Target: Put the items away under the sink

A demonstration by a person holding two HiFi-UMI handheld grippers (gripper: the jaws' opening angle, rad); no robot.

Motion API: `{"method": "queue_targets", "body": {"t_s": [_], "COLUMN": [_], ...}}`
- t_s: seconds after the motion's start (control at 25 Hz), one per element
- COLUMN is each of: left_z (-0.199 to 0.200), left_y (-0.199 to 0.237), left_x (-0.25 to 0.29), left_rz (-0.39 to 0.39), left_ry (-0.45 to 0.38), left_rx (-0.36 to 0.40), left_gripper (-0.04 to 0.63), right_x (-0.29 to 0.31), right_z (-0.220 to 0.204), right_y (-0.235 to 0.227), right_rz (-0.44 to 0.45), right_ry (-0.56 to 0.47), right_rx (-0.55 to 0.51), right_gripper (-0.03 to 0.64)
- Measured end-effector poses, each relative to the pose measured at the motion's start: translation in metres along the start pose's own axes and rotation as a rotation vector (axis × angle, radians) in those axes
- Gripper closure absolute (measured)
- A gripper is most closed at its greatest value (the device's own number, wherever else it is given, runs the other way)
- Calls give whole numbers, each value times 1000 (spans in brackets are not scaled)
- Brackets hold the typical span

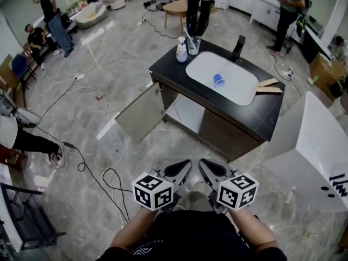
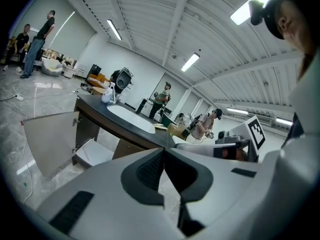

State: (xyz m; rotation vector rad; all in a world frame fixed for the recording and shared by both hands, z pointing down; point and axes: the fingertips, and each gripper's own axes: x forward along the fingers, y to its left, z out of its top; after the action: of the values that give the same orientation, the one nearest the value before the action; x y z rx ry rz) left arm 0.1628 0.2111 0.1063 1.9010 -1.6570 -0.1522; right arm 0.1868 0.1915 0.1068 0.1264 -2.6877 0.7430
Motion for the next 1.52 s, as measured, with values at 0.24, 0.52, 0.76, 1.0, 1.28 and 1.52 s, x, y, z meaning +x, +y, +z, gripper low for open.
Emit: {"method": "queue_targets", "body": {"t_s": [0.24,0.52,0.76,1.0,1.28,1.52], "left_z": [26,50,60,66,76,90], "left_y": [15,25,27,29,39,58], "left_x": [28,73,110,132,145,166], "left_rz": [25,40,11,-4,-9,-41], "left_ry": [-26,-40,-28,-11,-11,16], "left_rx": [-3,22,17,41,37,78], "left_gripper": [584,584,584,584,584,584], "right_x": [14,22,25,27,36,53], "right_z": [27,54,66,76,86,100], "right_y": [-30,-72,-104,-126,-134,-155], "right_rz": [18,38,42,39,43,6], "right_ry": [10,19,33,29,22,8], "right_rx": [-2,-15,-20,-16,-18,1], "right_gripper": [581,581,581,581,581,581]}}
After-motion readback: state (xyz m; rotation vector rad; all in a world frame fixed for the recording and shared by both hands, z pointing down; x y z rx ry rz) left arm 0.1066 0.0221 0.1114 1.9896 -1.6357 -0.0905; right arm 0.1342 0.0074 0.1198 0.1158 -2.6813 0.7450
